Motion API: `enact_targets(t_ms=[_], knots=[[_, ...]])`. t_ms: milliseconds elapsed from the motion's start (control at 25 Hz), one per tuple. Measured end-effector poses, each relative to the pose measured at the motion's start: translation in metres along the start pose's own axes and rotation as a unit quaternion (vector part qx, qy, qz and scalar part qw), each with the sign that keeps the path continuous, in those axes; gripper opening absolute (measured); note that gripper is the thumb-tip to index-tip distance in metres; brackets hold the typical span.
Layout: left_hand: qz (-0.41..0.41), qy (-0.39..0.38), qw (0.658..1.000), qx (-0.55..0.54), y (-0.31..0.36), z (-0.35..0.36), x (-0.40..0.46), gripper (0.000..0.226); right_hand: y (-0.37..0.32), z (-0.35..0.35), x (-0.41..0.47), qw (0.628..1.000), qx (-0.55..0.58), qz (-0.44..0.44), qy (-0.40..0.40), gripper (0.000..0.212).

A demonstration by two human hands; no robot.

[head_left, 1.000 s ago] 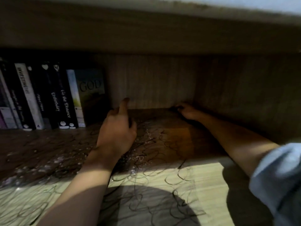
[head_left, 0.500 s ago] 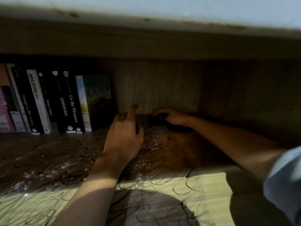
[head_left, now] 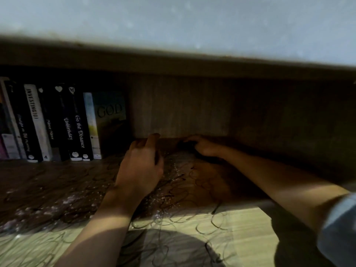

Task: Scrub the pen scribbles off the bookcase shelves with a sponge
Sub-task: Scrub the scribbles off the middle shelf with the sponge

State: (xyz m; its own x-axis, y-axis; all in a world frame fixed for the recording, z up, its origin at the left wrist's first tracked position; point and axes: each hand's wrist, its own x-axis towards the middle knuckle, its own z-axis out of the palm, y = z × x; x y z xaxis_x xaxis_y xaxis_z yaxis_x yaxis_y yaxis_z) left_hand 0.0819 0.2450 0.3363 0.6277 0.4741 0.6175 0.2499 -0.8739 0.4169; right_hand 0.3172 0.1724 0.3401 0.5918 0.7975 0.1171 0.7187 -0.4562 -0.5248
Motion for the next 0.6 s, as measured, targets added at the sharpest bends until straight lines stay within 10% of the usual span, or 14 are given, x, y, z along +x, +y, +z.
enact_targets(t_ms=[200,440,600], knots=[[0.008,0.009,0.999,0.032,-0.002,0.002,0.001,0.046,0.045,-0.016,0.02,0.963,-0.135,0.198,0.124,0.044],[0.013,0.017,0.998,0.056,-0.004,0.004,0.001,0.032,0.033,-0.003,0.004,0.997,0.065,-0.005,-0.031,0.042],[0.009,0.008,0.998,0.059,-0.008,0.003,0.001,0.028,0.078,-0.034,0.007,0.991,-0.046,0.097,0.084,0.041]])
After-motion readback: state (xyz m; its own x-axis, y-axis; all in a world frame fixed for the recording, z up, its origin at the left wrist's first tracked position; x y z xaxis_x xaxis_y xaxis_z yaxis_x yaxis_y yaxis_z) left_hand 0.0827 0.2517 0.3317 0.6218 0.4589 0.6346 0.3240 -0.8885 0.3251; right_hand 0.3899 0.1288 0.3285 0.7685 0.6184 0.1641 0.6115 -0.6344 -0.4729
